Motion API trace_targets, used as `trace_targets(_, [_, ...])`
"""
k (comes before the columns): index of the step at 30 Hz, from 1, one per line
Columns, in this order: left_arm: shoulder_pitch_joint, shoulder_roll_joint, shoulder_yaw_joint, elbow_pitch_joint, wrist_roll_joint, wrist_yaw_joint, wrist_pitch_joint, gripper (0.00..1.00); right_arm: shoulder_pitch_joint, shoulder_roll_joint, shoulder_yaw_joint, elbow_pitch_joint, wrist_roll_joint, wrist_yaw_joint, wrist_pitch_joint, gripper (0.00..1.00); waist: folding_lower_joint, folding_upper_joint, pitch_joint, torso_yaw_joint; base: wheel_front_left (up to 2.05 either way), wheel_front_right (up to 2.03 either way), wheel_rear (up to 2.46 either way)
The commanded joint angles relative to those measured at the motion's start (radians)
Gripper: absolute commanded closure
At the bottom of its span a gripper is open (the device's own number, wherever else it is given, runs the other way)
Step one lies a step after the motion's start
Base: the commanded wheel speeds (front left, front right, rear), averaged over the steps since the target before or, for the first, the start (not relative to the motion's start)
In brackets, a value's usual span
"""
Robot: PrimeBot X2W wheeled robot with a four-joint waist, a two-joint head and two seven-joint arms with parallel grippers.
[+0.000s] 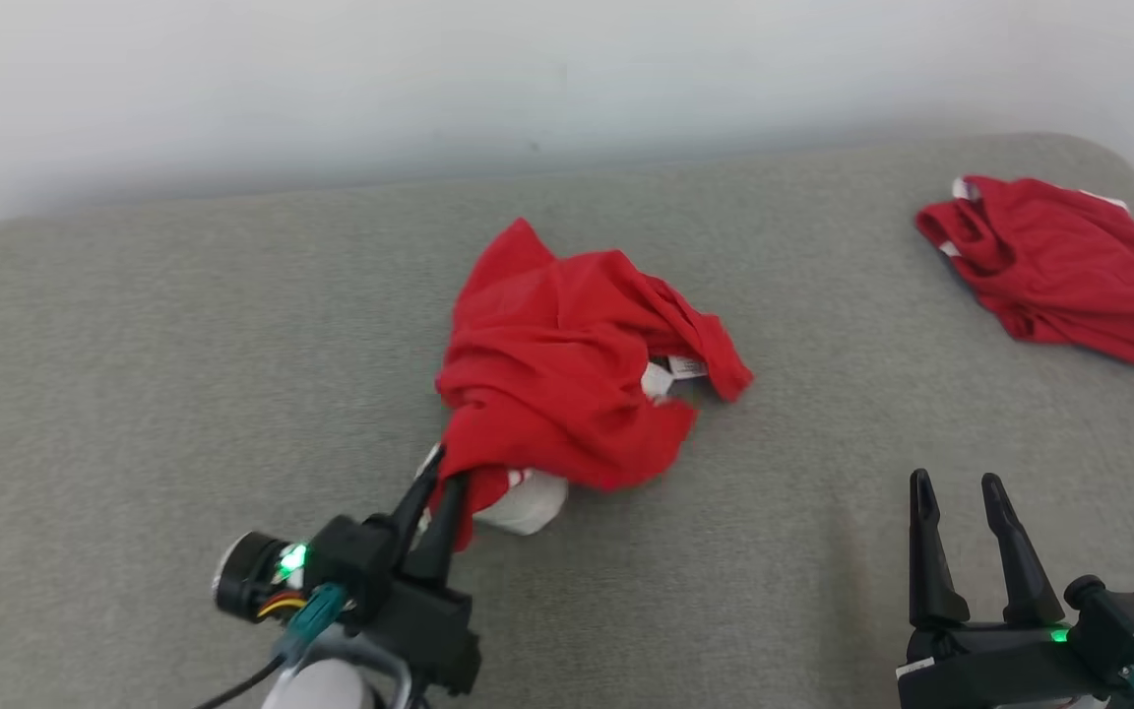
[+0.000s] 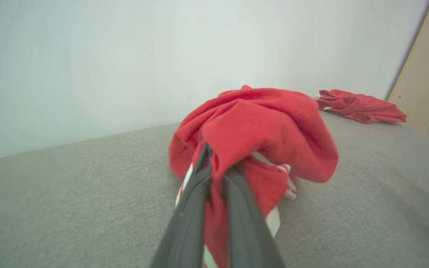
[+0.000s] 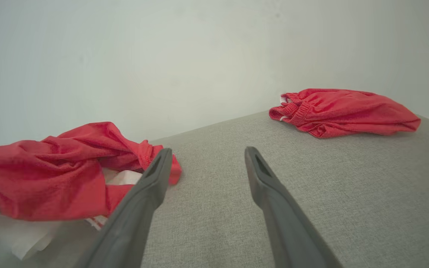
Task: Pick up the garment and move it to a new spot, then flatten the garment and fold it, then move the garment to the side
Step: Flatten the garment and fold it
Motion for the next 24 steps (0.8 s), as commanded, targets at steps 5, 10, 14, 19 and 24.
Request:
trace_targets(5, [0.101,0.082,0.038,-0.147,0.007,0.035,0.033,1.00,0.021,0.009,0.004,-0.004,0.005,-0.003,-0.001,0.00,0.0000,-0.0001,-0.048,0.093,0.00,0.00,0.00])
trace_targets(10, [0.206,0.174,0.113,-0.250,-0.013,0.076,0.088,1.00,0.024,0.014,0.010,-0.005,0.004,-0.003,0.002,0.00,0.0000,-0.0001,-0.054,0.109,0.00,0.00,0.00])
trace_targets(14, [0.283,0.201,0.158,-0.280,-0.035,0.116,0.113,1.00,0.020,0.005,0.017,0.001,0.011,-0.003,0.004,0.00,0.0000,-0.0001,-0.057,0.100,0.00,0.00,0.00])
trace_targets(19, [0.334,0.201,0.167,-0.263,-0.047,0.141,0.125,0.69,0.030,-0.005,0.012,0.001,0.018,-0.003,0.005,0.00,0.0000,-0.0001,-0.063,0.086,0.00,0.00,0.00])
trace_targets(24, [0.320,0.177,0.175,-0.287,-0.065,0.149,0.074,0.00,0.042,-0.007,-0.003,0.002,0.018,-0.003,0.008,0.00,0.0000,-0.0001,-0.078,0.092,0.00,0.00,0.00])
